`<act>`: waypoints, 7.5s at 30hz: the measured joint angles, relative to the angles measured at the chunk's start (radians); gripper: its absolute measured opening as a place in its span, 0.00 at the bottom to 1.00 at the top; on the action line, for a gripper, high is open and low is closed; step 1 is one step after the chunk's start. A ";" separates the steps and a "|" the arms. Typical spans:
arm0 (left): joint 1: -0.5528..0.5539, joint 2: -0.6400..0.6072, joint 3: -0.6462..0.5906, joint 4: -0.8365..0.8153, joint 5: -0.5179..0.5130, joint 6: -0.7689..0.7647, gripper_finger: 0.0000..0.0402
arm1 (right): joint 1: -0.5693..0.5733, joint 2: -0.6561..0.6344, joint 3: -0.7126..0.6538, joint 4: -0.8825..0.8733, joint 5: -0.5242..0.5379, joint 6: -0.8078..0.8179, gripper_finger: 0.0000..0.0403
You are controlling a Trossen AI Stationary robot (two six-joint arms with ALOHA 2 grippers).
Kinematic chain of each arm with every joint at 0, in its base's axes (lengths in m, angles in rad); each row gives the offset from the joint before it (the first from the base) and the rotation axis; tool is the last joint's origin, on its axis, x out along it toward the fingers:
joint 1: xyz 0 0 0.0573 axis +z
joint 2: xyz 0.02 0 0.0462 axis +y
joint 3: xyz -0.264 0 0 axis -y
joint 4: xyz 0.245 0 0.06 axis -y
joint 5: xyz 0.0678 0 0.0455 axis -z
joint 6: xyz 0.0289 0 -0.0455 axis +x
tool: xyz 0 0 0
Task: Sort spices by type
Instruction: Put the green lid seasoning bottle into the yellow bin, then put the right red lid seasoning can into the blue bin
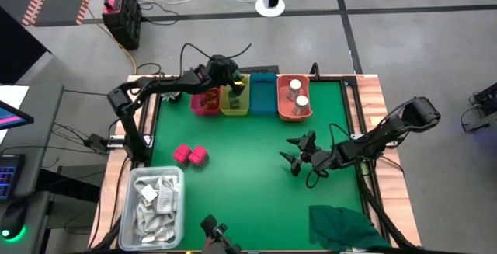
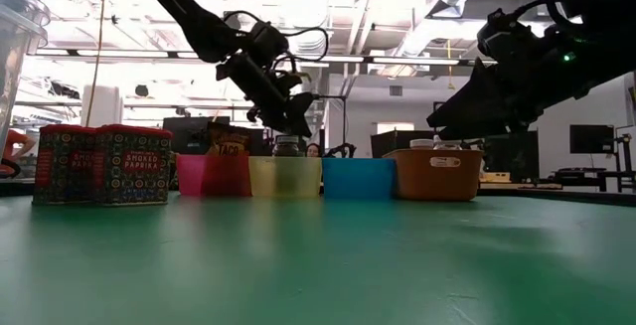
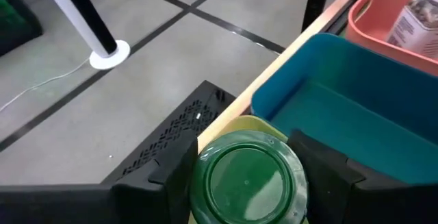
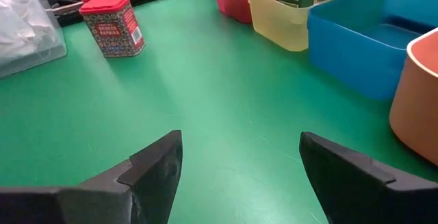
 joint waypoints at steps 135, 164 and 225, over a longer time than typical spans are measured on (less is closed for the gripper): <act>-0.749 -0.290 -0.082 -1.166 0.038 -0.689 0.78 | 0.019 0.000 0.000 -0.014 -0.045 -0.023 0.79; -0.713 -0.165 0.029 -1.176 0.097 -0.562 0.50 | 0.019 0.000 0.000 0.002 -0.045 -0.023 0.79; -0.143 0.314 0.912 -0.891 0.114 0.164 0.51 | -0.013 0.000 0.000 0.000 -0.122 -0.003 0.79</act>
